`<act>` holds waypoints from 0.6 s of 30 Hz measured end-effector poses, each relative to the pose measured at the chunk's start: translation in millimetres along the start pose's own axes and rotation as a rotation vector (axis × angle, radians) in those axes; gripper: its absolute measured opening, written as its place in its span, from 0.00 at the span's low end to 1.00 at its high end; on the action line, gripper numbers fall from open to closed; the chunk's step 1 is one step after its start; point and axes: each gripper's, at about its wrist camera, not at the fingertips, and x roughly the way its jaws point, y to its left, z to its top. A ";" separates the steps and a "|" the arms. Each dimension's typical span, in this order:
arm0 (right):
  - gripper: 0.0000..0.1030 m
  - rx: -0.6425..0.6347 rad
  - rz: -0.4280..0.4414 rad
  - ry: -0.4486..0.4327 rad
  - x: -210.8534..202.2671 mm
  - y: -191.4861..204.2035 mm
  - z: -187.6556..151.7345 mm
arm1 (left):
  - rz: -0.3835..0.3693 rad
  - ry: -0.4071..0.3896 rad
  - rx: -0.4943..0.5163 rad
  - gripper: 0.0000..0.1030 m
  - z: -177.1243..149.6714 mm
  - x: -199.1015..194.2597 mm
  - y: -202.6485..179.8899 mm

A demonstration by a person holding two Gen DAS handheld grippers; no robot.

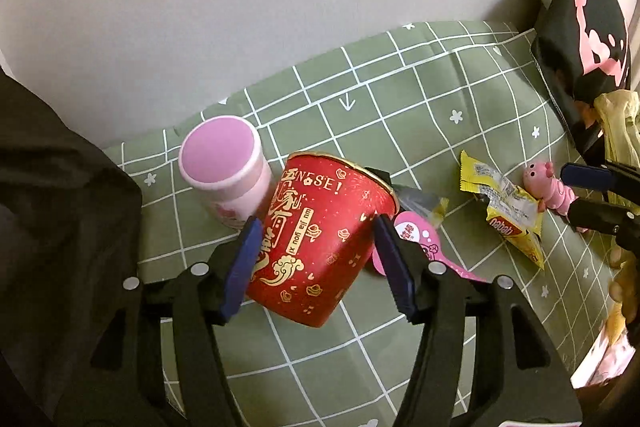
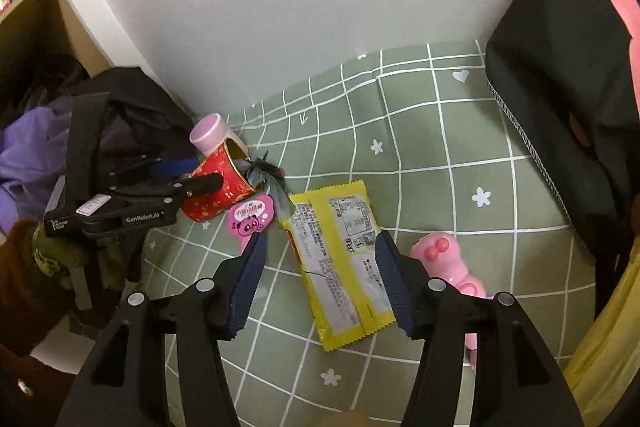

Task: Collect trash
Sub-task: 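Close the left tool on the red cup while the right tool grasps a small dark wrapper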

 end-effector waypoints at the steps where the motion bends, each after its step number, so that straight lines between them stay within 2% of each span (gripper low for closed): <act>1: 0.52 -0.027 -0.005 0.017 2.0 4.4 1.8 | -0.017 0.006 -0.020 0.53 -1.5 -1.0 2.5; 3: 0.52 -0.088 -0.029 0.030 6.7 14.7 5.5 | -0.061 0.047 -0.087 0.53 -9.3 -1.5 13.0; 6: 0.51 -0.172 -0.059 0.025 20.9 33.4 15.2 | -0.060 0.050 -0.161 0.55 -27.2 -8.5 26.3; 9: 0.39 -0.208 -0.019 0.029 38.1 46.9 27.3 | -0.048 0.048 -0.204 0.55 -42.7 -21.0 36.4; 10: 0.39 -0.223 0.001 0.043 48.7 53.4 32.5 | -0.048 0.047 -0.220 0.55 -47.2 -25.6 40.6; 14: 0.34 -0.294 0.043 0.121 93.4 72.8 48.4 | -0.053 0.001 -0.301 0.55 -59.7 -51.2 56.8; 18: 0.34 -0.306 0.029 0.169 130.7 78.4 61.2 | -0.067 -0.058 -0.360 0.55 -69.8 -77.0 70.0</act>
